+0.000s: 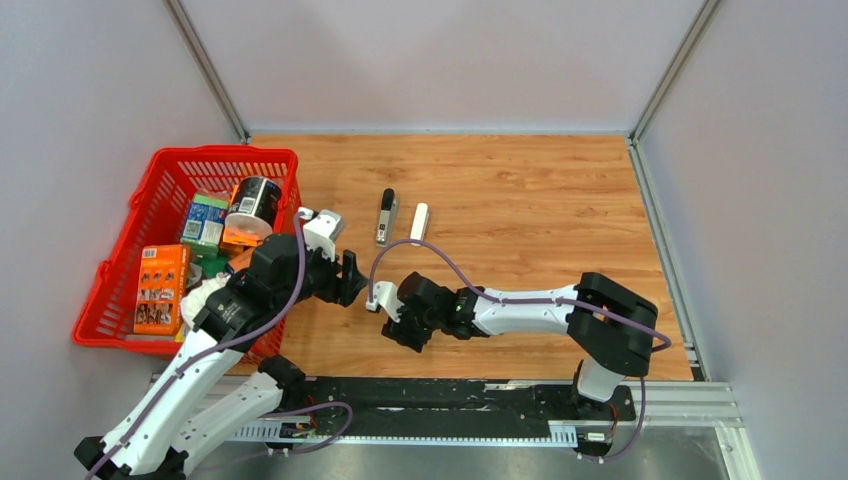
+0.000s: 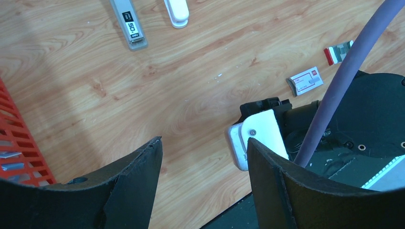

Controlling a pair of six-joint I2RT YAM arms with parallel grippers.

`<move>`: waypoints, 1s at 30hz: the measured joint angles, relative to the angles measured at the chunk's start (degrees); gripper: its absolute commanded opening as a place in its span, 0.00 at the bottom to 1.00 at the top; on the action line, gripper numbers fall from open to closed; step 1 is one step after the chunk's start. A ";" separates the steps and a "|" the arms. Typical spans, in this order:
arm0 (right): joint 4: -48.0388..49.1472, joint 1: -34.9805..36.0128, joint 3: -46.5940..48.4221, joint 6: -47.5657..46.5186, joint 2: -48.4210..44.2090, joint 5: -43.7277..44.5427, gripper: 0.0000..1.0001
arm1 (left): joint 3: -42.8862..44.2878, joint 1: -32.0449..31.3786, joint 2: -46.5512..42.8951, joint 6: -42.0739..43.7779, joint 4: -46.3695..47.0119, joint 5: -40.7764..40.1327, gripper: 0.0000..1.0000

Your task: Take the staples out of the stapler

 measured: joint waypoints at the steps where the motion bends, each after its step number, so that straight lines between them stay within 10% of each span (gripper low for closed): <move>1: 0.04 0.02 0.20 -0.07 0.02 0.35 0.57 | 0.00 0.00 0.00 0.00 0.00 -0.04 0.73; 30: -0.68 1.81 0.79 0.00 3.21 5.90 0.33 | -0.02 0.00 -0.33 0.00 0.00 -0.28 0.73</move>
